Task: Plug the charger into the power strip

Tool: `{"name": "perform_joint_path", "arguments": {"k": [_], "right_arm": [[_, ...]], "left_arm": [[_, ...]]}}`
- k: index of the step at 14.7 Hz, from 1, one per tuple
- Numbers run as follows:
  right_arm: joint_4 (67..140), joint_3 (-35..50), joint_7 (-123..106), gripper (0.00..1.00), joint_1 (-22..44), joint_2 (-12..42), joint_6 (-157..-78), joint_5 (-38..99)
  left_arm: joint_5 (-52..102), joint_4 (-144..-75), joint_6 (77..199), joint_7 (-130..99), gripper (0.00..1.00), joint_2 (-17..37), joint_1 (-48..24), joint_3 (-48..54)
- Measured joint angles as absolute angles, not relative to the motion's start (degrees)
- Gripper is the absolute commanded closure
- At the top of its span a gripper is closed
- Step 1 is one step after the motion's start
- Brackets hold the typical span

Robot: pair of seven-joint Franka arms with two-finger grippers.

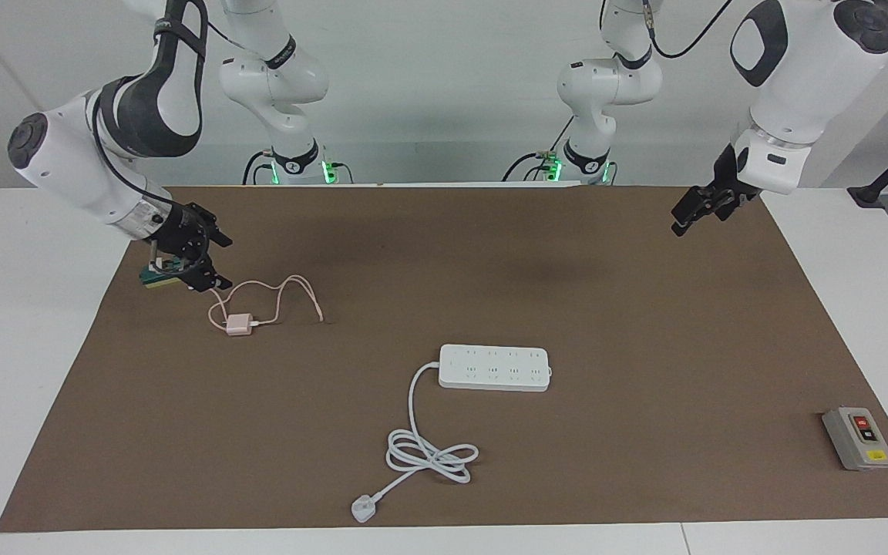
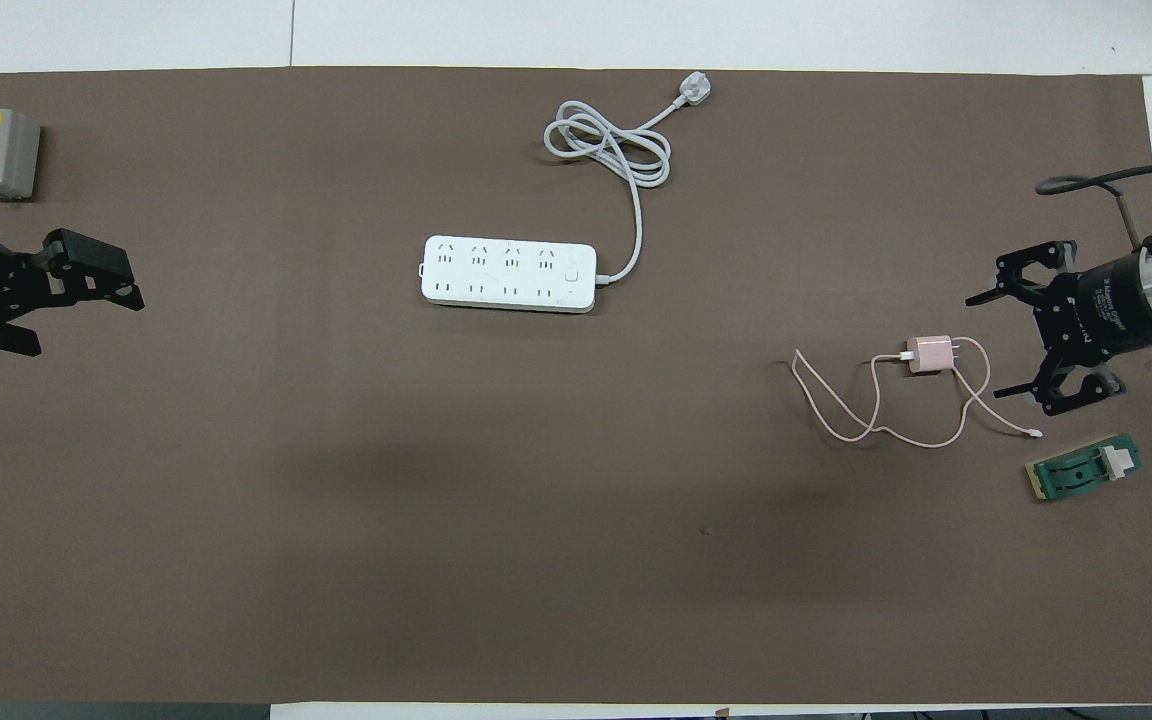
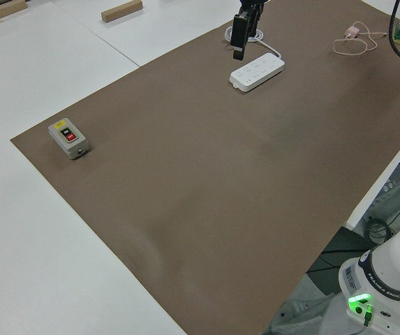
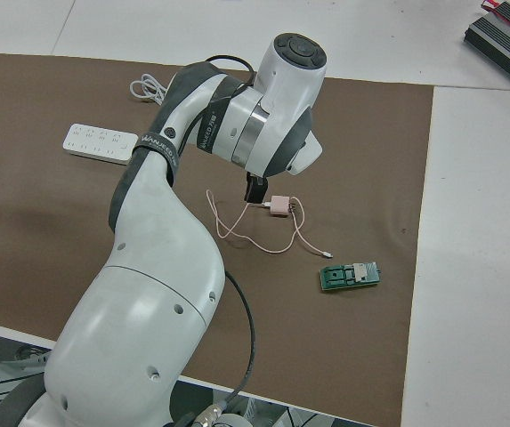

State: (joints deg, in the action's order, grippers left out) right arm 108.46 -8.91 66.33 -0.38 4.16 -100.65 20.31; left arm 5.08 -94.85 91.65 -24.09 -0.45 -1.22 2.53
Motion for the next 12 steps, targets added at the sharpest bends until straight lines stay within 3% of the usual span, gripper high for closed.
{"name": "perform_joint_path", "arguments": {"k": [6,12], "right_arm": [[108.42,-9.02,60.21,0.00,-1.56,10.86,-108.21,23.45],[108.17,-9.07,51.14,0.00,-5.79,17.27,-108.80,28.39]], "left_arm": [[17.92,-94.84,91.81,-35.98,0.00,1.31,0.35,2.09],[29.45,-94.07,96.31,-35.46,0.00,4.24,-0.53,3.12]]}}
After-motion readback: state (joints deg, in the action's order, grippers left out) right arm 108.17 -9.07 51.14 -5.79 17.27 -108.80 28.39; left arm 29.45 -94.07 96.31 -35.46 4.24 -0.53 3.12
